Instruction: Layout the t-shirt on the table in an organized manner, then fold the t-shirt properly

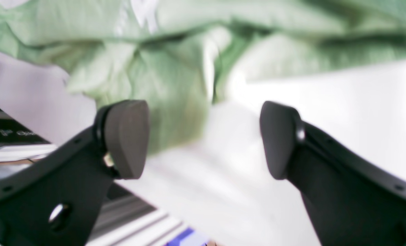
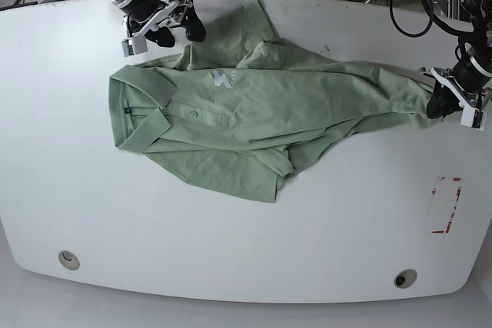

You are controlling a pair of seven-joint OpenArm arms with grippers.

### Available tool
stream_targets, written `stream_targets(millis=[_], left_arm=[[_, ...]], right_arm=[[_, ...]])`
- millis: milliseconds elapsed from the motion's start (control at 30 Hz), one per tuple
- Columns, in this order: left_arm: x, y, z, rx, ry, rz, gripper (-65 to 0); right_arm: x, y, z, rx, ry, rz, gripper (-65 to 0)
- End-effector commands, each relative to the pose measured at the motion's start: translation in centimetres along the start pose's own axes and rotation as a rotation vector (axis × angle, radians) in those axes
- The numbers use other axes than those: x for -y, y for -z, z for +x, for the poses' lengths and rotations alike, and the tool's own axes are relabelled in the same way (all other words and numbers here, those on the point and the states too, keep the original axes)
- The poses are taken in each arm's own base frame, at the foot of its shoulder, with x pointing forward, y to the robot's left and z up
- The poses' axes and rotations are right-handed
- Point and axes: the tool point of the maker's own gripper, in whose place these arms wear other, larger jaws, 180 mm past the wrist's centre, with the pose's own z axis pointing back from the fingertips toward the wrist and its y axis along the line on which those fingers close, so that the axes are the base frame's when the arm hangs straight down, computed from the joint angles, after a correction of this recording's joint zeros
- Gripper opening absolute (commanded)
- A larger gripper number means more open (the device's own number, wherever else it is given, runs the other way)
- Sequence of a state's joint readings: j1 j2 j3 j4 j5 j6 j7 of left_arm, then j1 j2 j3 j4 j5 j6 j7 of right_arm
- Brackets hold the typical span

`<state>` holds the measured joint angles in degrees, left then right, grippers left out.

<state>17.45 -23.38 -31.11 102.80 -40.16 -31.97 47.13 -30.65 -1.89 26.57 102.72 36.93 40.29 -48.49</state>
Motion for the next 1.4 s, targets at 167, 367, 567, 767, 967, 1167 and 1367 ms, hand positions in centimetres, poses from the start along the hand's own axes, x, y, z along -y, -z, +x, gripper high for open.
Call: stream_targets(millis=[167, 367, 567, 767, 967, 1167, 1367], left_arm=[[0.0, -0.3, 1.6, 0.045, 0.023, -0.005, -65.0], [-0.5, -0.2, 1.1, 0.020, 0.047, 0.023, -65.0], [-0.7, -0.2, 0.9, 0.011, 0.056, 0.033, -65.0], [-0.7, -0.2, 1.0, 0.012, 0.055, 0.032, -65.0], [-0.7, -0.2, 1.0, 0.012, 0.055, 0.032, -65.0], [-0.7, -0.2, 1.0, 0.012, 0.055, 0.032, -65.0], [-0.7, -0.2, 1.0, 0.012, 0.055, 0.032, -65.0]], right_arm=[[0.2, -0.9, -1.8, -0.039, 0.025, -0.024, -15.7], [0.0, -0.9, -2.5, -0.042, 0.050, -0.032, -15.5], [-0.6, 0.5, -3.4, -0.061, 0.091, 0.004, -15.5], [-0.2, 2.6, -3.4, -0.066, 0.126, 0.033, -15.5], [0.7, 4.0, -2.0, -0.060, 0.118, 0.046, -15.5], [0.5, 4.9, -0.7, -0.040, 0.109, 0.062, -15.5], [-1.1, 5.8, -0.8, -0.067, 0.074, 0.111, -16.0]])
